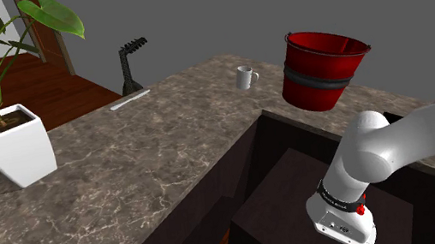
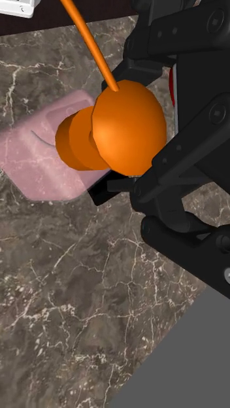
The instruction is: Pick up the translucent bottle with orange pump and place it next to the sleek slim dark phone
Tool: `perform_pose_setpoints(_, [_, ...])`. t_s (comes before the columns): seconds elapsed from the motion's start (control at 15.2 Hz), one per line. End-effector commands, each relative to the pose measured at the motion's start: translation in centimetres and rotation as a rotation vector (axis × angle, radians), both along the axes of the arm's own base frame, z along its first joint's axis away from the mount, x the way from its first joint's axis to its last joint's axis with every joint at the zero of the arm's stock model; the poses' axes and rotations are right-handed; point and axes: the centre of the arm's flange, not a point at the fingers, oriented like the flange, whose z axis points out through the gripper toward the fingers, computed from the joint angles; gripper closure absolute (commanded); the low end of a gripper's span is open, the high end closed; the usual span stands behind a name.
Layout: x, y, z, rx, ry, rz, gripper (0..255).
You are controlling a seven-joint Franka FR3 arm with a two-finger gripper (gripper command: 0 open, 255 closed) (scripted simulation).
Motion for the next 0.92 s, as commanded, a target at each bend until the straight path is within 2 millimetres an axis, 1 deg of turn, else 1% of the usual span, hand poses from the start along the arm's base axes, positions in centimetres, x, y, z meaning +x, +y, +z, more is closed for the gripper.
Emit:
perform_pose_setpoints(0.0, [-0.2, -0.2, -1.0, 0.000, 0.001, 0.001, 255])
perform_pose_setpoints(0.53, [-0.2, -0.2, -5.2, 0.000, 0.001, 0.001, 255])
perform_pose_setpoints(0.59, [-0.2, -0.2, -6.0, 0.000, 0.001, 0.001, 255])
perform_pose_setpoints(0.86, [-0.2, -0.2, -6.0, 0.000, 0.001, 0.001, 255])
